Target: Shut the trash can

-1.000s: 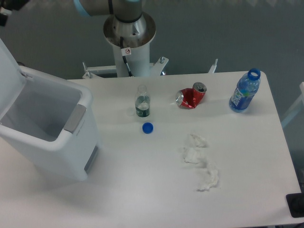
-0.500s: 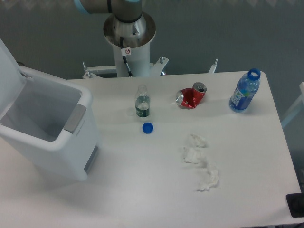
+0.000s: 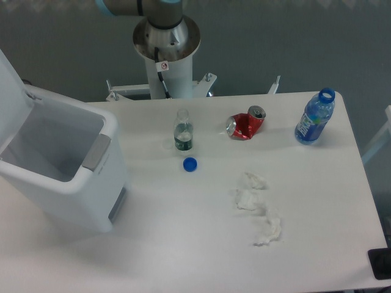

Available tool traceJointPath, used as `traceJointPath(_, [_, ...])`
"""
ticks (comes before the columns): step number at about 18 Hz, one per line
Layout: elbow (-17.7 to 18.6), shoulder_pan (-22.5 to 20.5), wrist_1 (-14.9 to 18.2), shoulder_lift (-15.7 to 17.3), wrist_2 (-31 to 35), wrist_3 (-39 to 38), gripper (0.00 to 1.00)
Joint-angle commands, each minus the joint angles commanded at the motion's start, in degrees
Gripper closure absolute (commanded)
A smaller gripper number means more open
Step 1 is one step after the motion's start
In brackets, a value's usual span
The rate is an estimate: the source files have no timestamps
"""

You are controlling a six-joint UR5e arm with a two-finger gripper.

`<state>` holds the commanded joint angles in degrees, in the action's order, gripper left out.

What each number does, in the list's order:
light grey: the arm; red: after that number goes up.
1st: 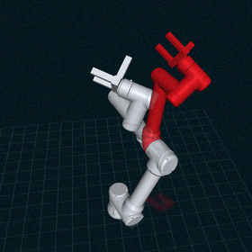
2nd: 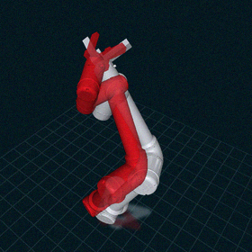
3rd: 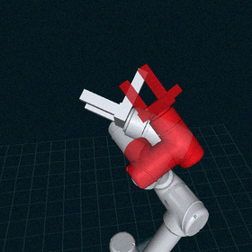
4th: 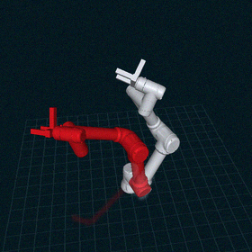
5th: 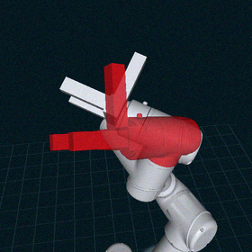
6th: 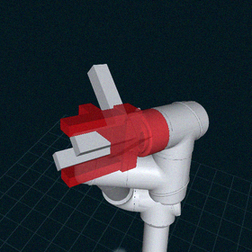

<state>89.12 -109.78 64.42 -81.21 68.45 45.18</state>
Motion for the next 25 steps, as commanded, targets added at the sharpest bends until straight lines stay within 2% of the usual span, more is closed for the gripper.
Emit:
traceJointPath(7, [-0.1, 2.0, 0.3, -0.4, 5.3, -3.6, 1.0])
traceJointPath(19, [-0.7, 1.9, 0.4, -0.4, 10.5, -6.6, 1.0])
traceJointPath(25, [-1.0, 1.9, 0.1, -2.2, 13.3, -7.7, 1.0])
